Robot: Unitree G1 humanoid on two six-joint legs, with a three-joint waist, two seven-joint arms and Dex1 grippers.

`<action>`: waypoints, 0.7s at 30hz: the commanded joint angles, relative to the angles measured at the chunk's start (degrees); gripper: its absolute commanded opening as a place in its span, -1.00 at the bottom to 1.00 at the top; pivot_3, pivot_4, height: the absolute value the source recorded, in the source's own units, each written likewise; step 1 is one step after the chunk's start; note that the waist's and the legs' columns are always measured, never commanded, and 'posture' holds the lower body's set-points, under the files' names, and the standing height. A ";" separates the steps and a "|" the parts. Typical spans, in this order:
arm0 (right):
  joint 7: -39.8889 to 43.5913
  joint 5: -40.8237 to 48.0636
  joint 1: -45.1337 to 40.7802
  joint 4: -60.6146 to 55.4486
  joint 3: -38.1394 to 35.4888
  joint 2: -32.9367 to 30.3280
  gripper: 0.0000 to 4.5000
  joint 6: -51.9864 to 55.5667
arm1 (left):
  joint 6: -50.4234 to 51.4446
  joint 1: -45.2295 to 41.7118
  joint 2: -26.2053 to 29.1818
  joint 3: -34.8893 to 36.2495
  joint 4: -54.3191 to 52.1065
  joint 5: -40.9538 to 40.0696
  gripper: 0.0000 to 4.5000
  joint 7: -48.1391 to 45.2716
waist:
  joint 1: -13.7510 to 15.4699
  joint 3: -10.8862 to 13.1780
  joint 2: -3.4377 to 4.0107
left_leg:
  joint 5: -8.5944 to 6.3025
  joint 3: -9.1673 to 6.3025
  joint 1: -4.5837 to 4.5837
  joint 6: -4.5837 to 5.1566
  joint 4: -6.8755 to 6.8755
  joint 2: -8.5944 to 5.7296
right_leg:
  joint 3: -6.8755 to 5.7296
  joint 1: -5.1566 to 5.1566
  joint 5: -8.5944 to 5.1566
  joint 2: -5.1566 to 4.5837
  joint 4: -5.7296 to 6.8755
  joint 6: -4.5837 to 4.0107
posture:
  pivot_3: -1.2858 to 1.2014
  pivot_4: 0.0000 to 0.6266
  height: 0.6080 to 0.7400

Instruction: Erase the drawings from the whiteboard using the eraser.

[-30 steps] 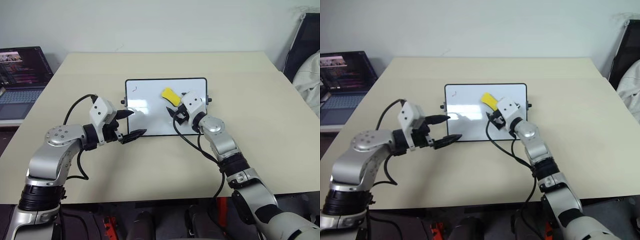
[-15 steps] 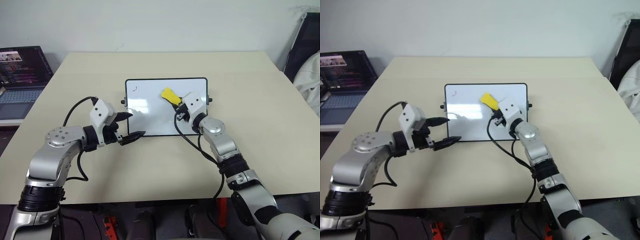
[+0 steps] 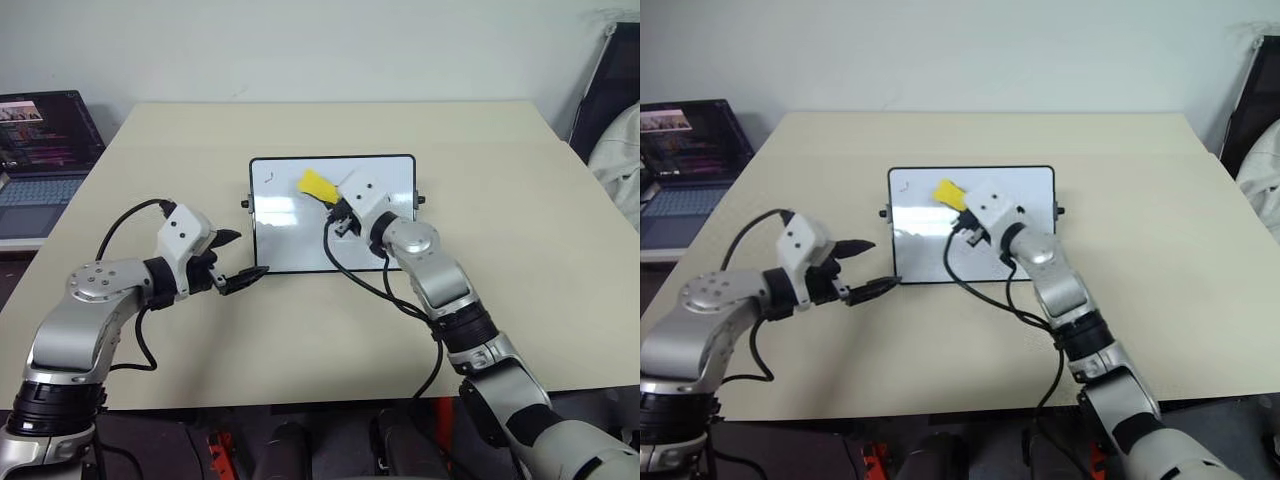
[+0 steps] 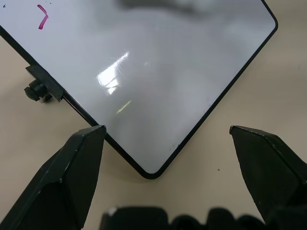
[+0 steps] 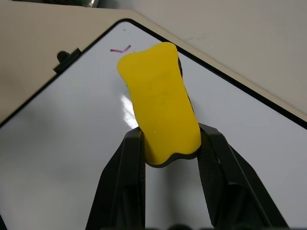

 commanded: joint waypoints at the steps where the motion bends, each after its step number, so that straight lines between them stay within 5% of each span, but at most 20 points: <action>1: 1.10 1.65 -4.15 -0.98 -0.86 1.13 -0.49 -0.09 | -0.88 -1.23 0.79 1.26 -1.38 0.43 1.00 0.32 | -0.01 0.01 0.01 | 0.00 0.00 -0.01 0.00 -0.01 0.00 | -0.01 -0.01 0.00 0.00 -0.02 0.00 | 0.03 -0.52 1.00; 8: 6.36 2.49 -12.47 5.69 1.22 1.67 -0.50 0.17 | -1.91 -1.57 0.53 0.61 -0.35 1.35 1.00 0.15 | -0.08 0.01 0.02 | -0.01 0.02 -0.01 -0.01 -0.09 0.01 | -0.01 -0.05 0.00 -0.01 -0.04 0.00 | 0.03 -0.52 1.00; 21: 9.68 -2.99 -33.46 45.30 4.15 4.37 -0.50 -14.94 | -4.80 -3.42 -0.12 -1.42 2.69 3.43 1.00 -0.87 | -0.15 0.03 0.03 | 0.00 0.07 -0.16 -0.01 -0.36 0.00 | 0.01 -0.28 0.00 -0.01 -0.16 -0.02 | 0.03 -0.52 1.00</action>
